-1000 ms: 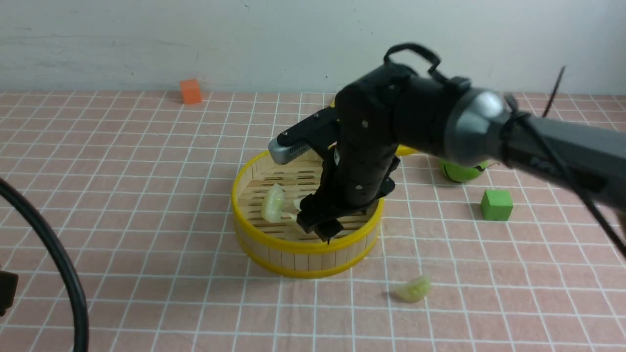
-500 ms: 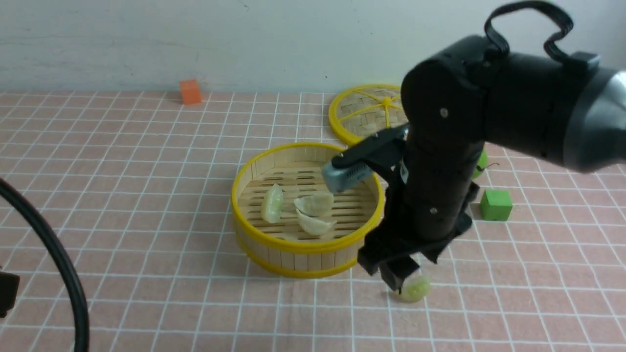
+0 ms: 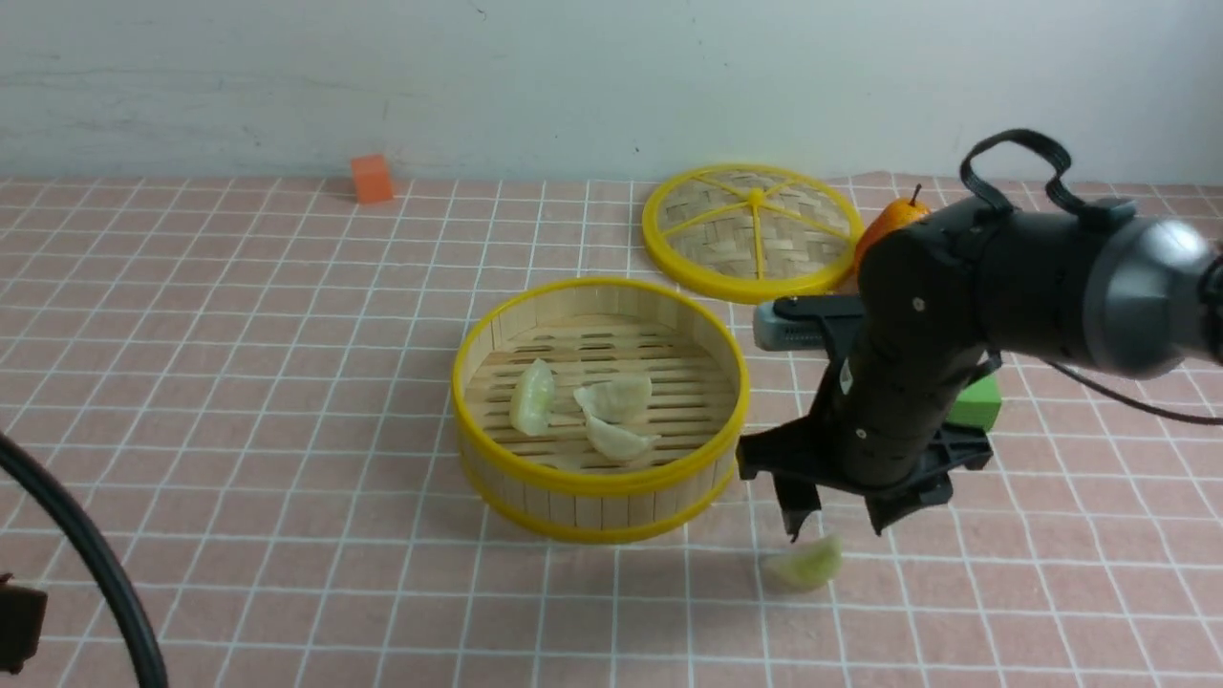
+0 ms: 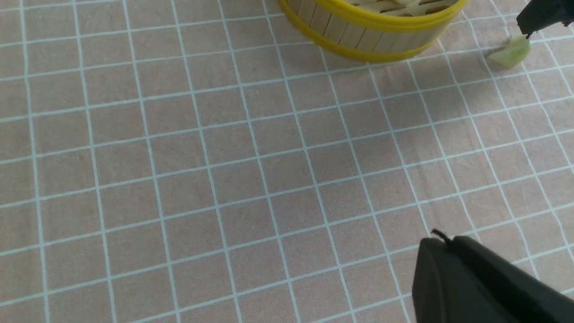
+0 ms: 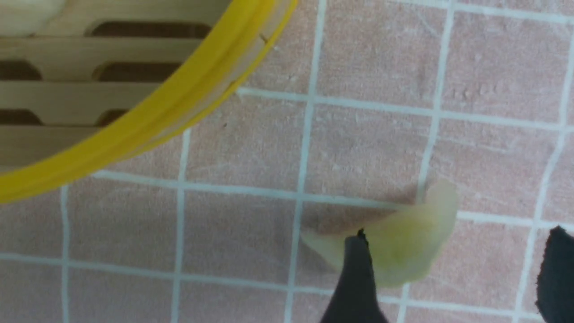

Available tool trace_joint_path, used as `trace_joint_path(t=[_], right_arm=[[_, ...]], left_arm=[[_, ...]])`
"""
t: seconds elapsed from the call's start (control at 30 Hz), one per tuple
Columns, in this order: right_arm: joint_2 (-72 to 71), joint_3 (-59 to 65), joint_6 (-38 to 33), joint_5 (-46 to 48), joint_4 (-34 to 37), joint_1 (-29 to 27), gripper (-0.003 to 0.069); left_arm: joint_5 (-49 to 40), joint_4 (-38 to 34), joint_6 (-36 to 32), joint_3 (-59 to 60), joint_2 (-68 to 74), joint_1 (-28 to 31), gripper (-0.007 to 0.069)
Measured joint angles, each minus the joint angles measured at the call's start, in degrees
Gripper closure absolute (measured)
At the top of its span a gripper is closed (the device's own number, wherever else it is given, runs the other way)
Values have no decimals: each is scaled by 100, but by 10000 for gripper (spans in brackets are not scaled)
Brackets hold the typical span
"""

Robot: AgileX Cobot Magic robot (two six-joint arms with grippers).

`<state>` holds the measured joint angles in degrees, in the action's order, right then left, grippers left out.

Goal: Put the dumplings into the steamer on the table with the pink tablecloth.
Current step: 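Reach for and grasp a dumpling lying on the table beside the steamer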

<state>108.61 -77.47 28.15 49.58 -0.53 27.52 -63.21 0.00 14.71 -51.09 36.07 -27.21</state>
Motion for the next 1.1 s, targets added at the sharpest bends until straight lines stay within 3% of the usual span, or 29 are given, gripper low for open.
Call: trace_joint_path(t=[0.27,0.5,0.73,1.1], right_arm=[[480,0,-96,-22,394,5,155],[511,0,-359,173,406,5,196],[511,-19,-1147,112,440,5,281],[521,-62,-1708,-215,557,5,297]], left_arm=[[204,41,0,274,-247,0,622],[210,120,0,274,-289,0,622],[216,125,-5,274,-289,0,622],[286,125,-5,274,-289,0,622]])
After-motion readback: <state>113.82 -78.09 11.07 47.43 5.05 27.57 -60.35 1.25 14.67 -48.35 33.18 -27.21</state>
